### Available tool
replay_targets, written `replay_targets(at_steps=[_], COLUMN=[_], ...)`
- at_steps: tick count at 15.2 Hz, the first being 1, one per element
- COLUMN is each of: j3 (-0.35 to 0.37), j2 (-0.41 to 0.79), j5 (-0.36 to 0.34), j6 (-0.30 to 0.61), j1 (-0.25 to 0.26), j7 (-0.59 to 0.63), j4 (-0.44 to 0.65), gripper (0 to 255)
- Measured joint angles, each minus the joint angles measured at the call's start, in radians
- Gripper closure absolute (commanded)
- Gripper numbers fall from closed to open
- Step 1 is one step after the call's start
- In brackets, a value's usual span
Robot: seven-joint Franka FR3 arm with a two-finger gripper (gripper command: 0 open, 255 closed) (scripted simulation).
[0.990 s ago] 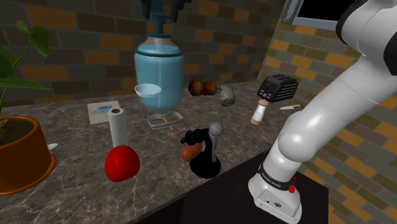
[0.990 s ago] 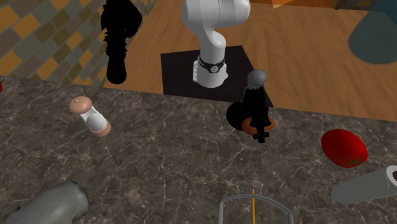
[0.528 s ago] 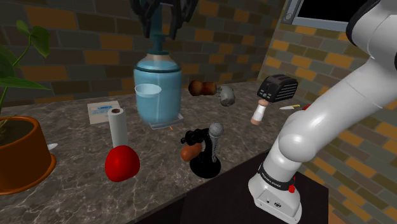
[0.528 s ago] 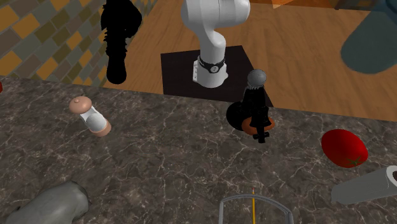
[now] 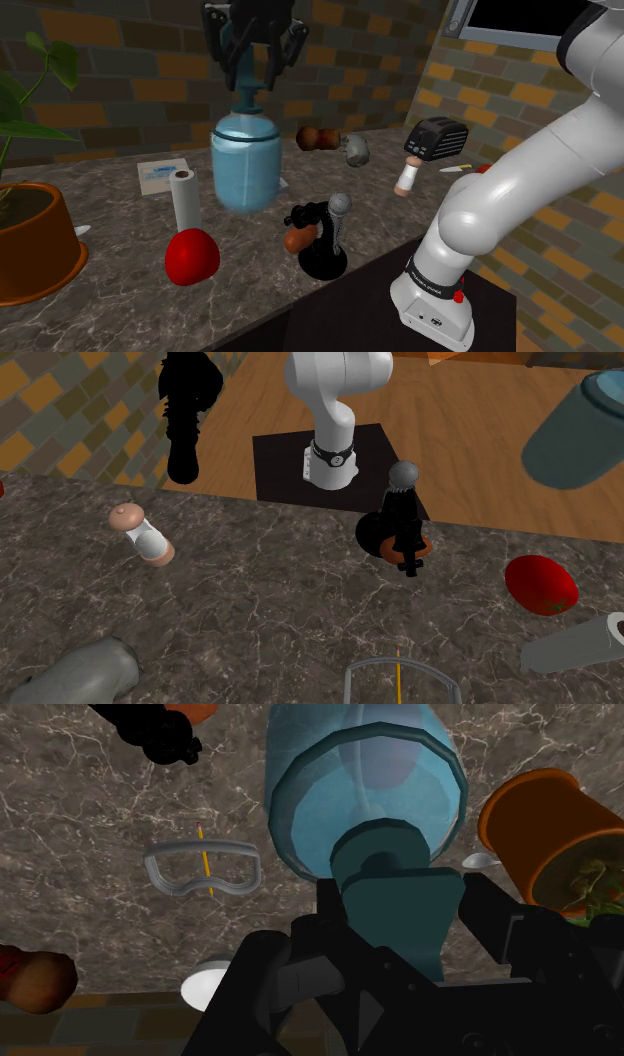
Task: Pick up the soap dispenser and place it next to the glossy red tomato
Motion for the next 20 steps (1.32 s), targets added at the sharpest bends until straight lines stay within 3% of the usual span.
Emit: replay_targets(at_steps=[20], j3=[0.011], j2=[-0.056], j5=[0.032], j6=[0.26], j1=[0.028], j7=[0.021], j4=[-0.312], gripper=[255])
